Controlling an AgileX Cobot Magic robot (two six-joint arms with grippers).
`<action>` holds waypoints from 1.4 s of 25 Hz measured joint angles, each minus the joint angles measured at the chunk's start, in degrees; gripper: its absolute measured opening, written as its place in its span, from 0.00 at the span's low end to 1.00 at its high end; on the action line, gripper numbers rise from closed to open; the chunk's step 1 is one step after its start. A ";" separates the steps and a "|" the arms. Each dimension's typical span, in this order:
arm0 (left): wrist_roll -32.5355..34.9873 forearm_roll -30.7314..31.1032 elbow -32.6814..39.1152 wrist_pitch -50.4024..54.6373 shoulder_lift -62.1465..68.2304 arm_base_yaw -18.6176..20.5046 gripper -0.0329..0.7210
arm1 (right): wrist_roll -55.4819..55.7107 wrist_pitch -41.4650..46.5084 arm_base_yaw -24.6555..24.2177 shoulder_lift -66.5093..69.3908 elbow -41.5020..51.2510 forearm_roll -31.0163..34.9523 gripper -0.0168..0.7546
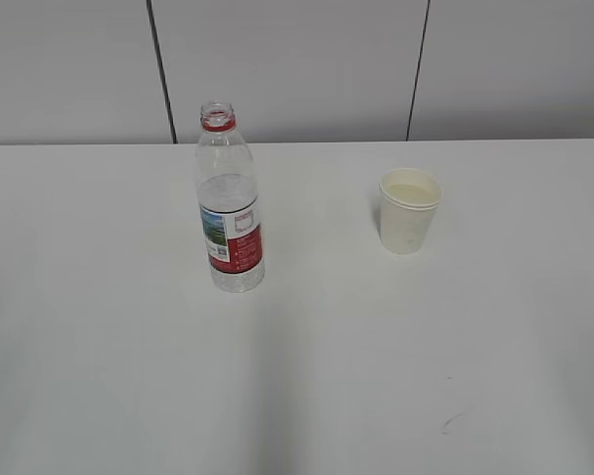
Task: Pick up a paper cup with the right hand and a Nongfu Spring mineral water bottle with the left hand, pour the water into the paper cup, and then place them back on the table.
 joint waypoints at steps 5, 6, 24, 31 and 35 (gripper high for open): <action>0.00 0.00 0.00 0.00 0.00 0.00 0.67 | 0.00 0.00 0.00 0.00 0.00 0.00 0.78; 0.00 0.00 0.00 0.00 0.00 0.00 0.67 | 0.00 0.00 0.00 0.00 0.00 0.00 0.78; 0.00 0.00 0.00 0.00 0.00 0.00 0.67 | 0.00 0.00 0.00 0.00 0.00 0.00 0.78; 0.00 0.00 0.00 0.00 0.00 0.00 0.67 | 0.00 0.03 0.00 0.00 0.00 0.00 0.78; 0.00 0.00 0.00 0.00 0.00 0.00 0.67 | 0.00 0.03 0.00 0.00 0.00 0.00 0.78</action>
